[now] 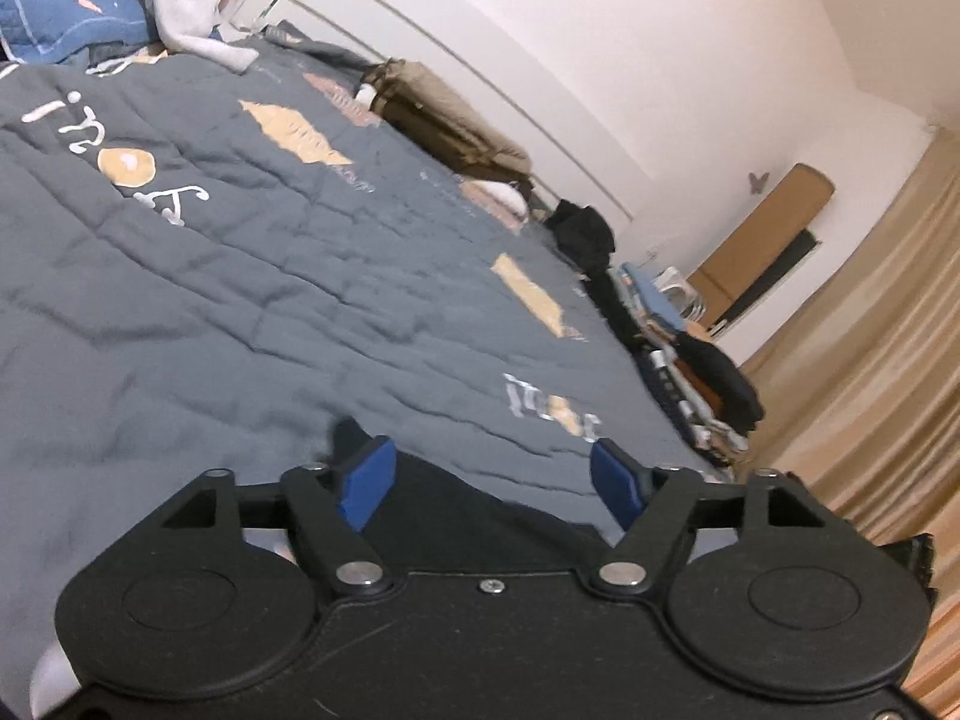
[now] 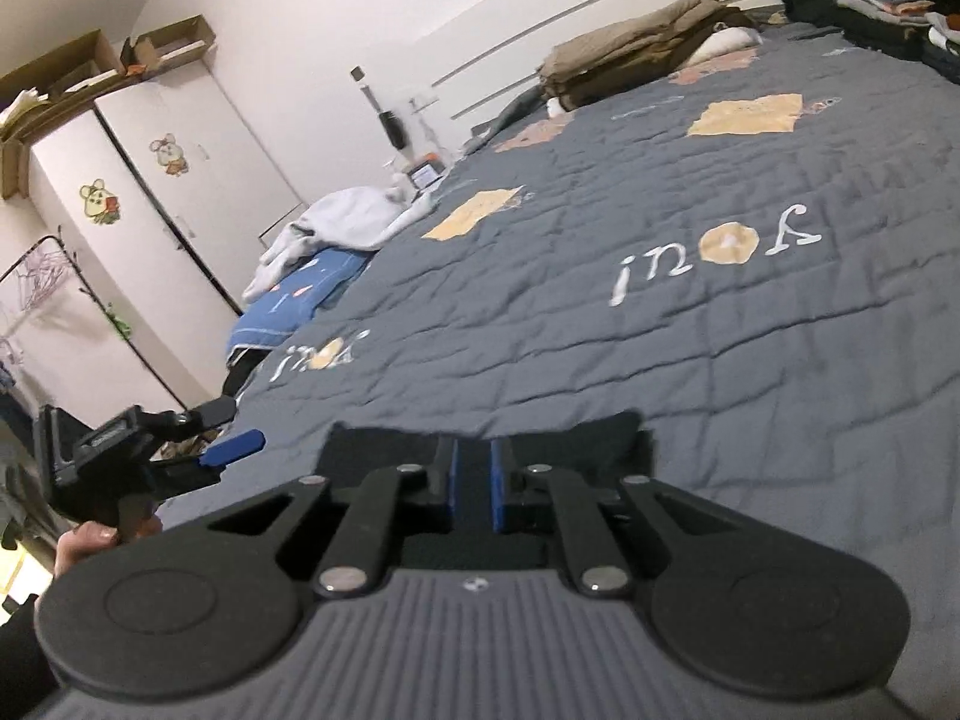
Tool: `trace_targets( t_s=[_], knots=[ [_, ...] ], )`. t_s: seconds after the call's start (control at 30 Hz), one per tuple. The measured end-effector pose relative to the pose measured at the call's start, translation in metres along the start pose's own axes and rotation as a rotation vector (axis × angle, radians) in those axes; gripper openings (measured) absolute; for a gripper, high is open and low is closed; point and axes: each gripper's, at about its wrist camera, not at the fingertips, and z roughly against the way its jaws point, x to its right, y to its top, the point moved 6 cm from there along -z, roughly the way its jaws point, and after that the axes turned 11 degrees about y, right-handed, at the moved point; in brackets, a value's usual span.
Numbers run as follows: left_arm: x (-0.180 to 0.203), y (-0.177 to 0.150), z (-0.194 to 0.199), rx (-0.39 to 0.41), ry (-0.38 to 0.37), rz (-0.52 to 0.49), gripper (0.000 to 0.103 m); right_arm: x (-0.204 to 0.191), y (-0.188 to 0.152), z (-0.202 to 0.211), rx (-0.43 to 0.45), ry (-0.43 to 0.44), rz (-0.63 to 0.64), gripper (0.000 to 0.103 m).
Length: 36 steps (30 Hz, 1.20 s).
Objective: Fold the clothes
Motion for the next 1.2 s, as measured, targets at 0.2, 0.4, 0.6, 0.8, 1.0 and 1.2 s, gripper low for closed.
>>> trace_targets(
  t_s=[0.2,0.4,0.6,0.8,1.0,1.2],
  knots=[
    [0.041,-0.032,0.056,-0.002,0.005,-0.082,0.075,-0.037,-0.04,0.04,0.013,0.014,-0.032,0.016],
    [0.052,-0.09,0.103,-0.041,0.055,-0.177,0.076,-0.058,-0.086,0.077,0.027,-0.024,-0.054,0.017],
    [0.067,-0.155,0.139,-0.015,0.222,-0.581,0.076,-0.054,-0.123,0.105,0.051,-0.104,-0.126,0.024],
    [0.086,-0.212,0.157,0.074,0.31,-0.984,0.076,-0.039,-0.151,0.128,0.088,-0.187,-0.218,0.033],
    [0.089,-0.262,0.144,0.102,0.361,-1.357,0.076,-0.032,-0.156,0.132,0.129,-0.209,-0.253,0.041],
    [0.083,-0.281,0.127,0.124,0.417,-1.532,0.075,-0.02,-0.163,0.119,0.117,-0.224,-0.29,0.042]
  ],
)
